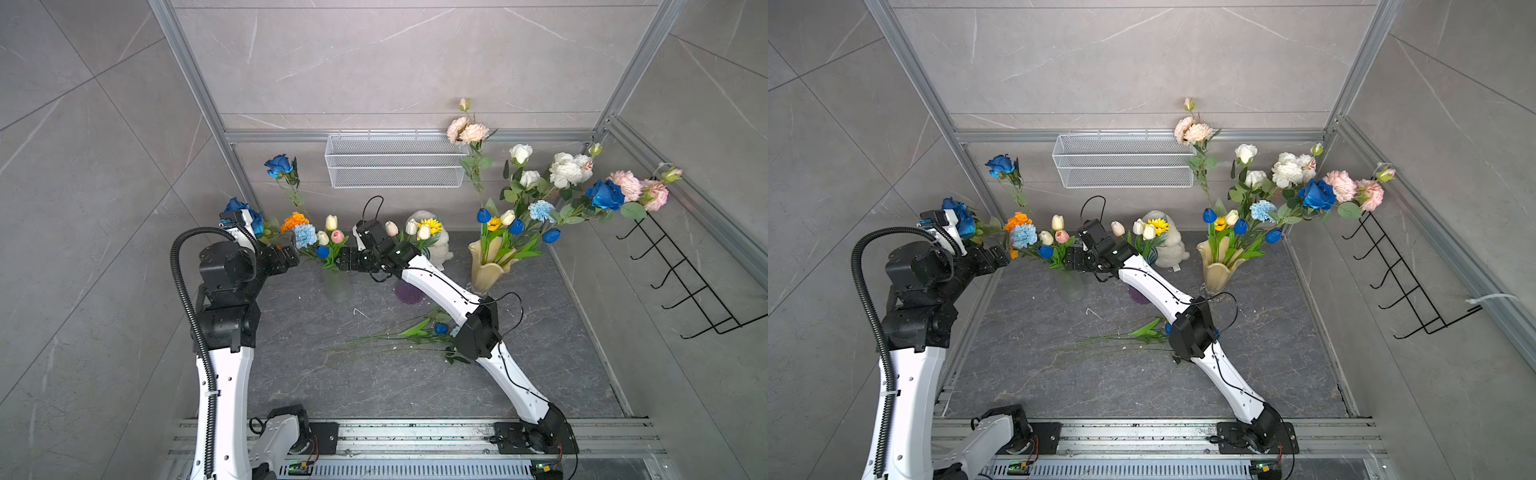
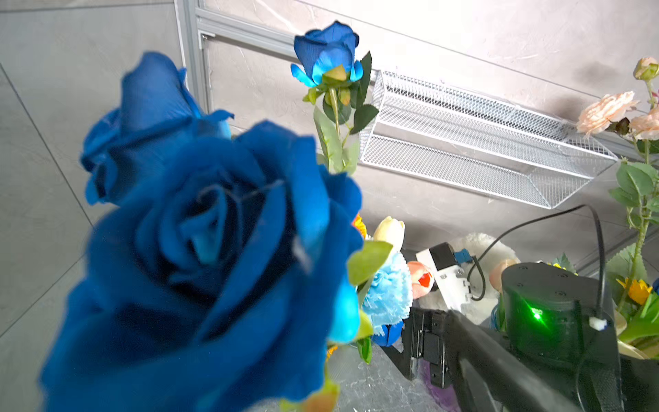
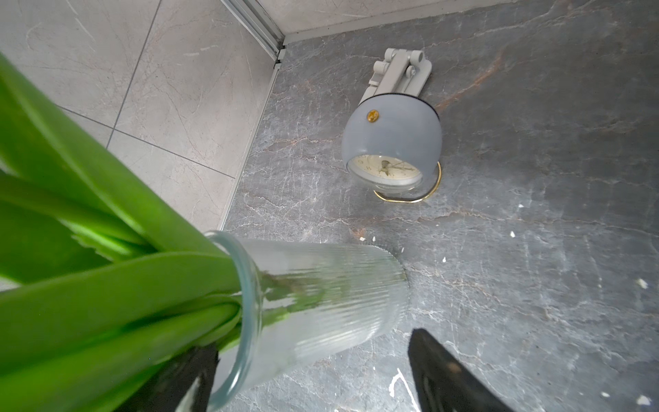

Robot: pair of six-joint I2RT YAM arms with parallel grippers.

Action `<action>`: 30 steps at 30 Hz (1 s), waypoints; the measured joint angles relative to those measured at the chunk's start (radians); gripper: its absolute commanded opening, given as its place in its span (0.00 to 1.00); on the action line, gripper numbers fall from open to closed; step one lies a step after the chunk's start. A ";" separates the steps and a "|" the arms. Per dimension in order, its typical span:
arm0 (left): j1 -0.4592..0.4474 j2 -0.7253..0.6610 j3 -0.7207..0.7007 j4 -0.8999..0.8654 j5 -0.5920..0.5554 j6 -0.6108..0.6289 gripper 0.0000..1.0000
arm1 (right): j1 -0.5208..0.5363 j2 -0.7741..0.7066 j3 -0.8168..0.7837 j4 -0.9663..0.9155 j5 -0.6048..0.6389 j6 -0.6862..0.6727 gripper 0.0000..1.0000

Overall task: Pick out blue flowers from the vase
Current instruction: Pick up the flower from the vase.

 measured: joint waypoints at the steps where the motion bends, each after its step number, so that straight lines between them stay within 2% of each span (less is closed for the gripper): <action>1: 0.000 0.002 0.003 0.002 -0.010 0.000 0.99 | 0.000 0.000 0.000 0.000 0.000 0.000 0.85; 7: 0.000 0.032 0.007 0.028 -0.042 0.000 0.95 | 0.000 0.000 0.001 0.000 0.000 0.000 0.85; 13: 0.000 0.046 -0.023 0.090 -0.047 0.000 0.81 | 0.000 0.000 0.002 0.000 -0.001 -0.008 0.85; 17: 0.000 0.051 -0.027 0.136 -0.038 0.003 0.58 | 0.000 0.000 0.002 0.001 0.000 -0.015 0.84; 23: 0.000 0.064 -0.012 0.187 -0.002 0.004 0.48 | 0.000 0.001 0.002 0.003 -0.001 -0.022 0.84; 30: 0.000 0.069 0.048 0.210 0.048 0.006 0.23 | 0.000 0.001 0.002 0.003 0.000 -0.023 0.84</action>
